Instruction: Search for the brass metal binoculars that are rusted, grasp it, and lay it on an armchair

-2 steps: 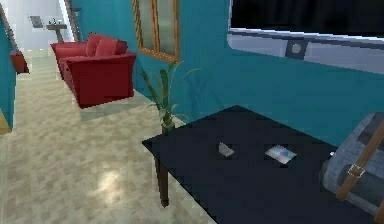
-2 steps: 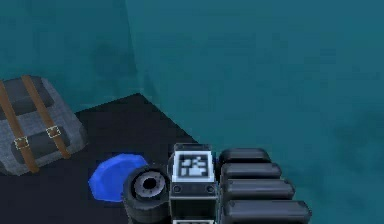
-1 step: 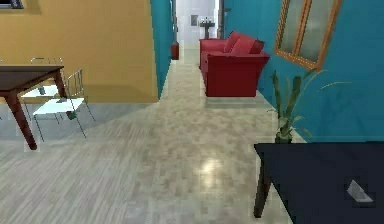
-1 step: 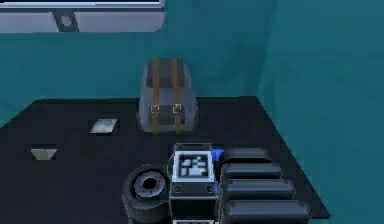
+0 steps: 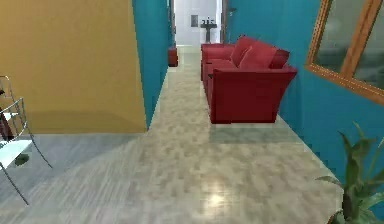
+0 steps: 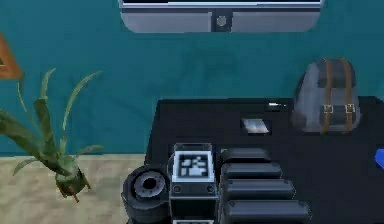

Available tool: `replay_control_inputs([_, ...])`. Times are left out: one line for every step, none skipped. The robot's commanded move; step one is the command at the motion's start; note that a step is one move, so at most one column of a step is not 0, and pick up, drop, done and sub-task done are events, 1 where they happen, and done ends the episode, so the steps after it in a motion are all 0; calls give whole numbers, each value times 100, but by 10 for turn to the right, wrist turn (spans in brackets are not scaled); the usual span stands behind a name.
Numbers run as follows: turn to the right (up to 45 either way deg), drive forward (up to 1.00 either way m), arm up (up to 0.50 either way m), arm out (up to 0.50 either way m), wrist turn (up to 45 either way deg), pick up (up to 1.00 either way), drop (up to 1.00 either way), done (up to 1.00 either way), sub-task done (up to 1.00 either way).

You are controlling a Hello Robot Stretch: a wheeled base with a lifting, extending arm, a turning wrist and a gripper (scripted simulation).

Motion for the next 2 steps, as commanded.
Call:
replay_control_inputs([0,100,0,0,0,0,0,0,0])
replay_control_inputs([-30,0,0,0,0,0,0,0,0])
